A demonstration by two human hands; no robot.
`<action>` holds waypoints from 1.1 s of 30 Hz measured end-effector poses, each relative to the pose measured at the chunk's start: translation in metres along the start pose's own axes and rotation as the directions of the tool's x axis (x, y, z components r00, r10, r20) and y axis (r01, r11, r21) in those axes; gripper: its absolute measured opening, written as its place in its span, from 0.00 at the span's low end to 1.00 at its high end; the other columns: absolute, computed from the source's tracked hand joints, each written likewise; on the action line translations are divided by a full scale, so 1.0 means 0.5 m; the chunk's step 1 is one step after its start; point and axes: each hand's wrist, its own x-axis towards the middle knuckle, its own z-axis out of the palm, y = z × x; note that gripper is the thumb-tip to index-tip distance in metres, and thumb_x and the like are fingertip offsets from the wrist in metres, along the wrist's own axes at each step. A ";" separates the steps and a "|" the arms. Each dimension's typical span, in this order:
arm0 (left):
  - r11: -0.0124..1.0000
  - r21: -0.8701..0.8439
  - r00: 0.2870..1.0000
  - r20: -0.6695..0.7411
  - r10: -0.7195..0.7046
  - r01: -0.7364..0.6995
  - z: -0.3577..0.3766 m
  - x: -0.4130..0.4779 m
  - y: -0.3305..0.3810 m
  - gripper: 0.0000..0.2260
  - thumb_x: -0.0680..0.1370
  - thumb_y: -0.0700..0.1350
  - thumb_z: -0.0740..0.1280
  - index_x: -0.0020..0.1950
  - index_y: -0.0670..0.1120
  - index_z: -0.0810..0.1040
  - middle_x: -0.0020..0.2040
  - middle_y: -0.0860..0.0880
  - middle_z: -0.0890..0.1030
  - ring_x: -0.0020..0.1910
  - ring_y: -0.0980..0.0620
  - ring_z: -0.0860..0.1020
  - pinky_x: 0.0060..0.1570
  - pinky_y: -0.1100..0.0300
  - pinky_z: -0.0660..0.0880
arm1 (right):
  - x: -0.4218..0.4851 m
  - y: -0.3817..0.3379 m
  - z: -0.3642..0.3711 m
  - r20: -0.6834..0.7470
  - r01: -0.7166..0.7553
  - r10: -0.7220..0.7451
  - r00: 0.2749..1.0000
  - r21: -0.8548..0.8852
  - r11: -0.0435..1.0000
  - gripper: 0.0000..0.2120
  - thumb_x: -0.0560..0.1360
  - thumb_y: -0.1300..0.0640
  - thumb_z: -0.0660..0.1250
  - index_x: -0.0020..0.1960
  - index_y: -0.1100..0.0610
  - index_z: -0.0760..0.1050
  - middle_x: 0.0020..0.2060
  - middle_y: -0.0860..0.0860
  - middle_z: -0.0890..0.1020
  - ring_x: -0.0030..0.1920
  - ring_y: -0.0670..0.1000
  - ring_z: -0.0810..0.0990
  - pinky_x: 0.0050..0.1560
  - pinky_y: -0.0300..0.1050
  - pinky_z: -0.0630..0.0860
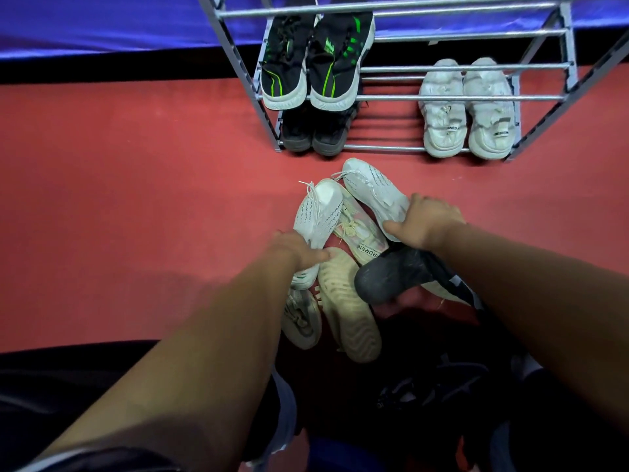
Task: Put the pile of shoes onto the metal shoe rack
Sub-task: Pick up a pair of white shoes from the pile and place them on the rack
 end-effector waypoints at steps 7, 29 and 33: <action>0.996 0.089 0.988 -0.152 -0.003 0.017 0.055 0.016 0.009 0.53 0.70 0.60 0.78 0.80 0.35 0.53 0.73 0.38 0.68 0.72 0.38 0.70 0.68 0.49 0.71 | 0.016 -0.019 0.025 0.023 0.038 -0.038 0.999 -0.031 0.999 0.54 0.73 0.30 0.71 0.82 0.64 0.53 0.75 0.63 0.69 0.74 0.64 0.69 0.74 0.58 0.68; 0.856 -0.390 0.924 -0.310 0.224 -0.338 -0.100 -0.175 0.147 0.20 0.65 0.57 0.73 0.49 0.46 0.77 0.43 0.47 0.81 0.42 0.45 0.80 0.39 0.56 0.76 | -0.146 -0.007 -0.238 -0.126 -0.087 0.131 0.983 0.308 0.947 0.10 0.63 0.51 0.71 0.34 0.59 0.80 0.34 0.55 0.82 0.34 0.56 0.81 0.31 0.40 0.71; 0.817 -0.383 0.869 -0.420 0.260 -0.430 -0.115 -0.224 0.198 0.20 0.67 0.57 0.73 0.51 0.47 0.75 0.43 0.50 0.77 0.44 0.45 0.78 0.40 0.55 0.72 | -0.206 0.032 -0.277 -0.238 -0.061 0.167 0.957 0.396 0.916 0.14 0.62 0.47 0.72 0.31 0.58 0.74 0.29 0.53 0.77 0.28 0.55 0.73 0.28 0.39 0.65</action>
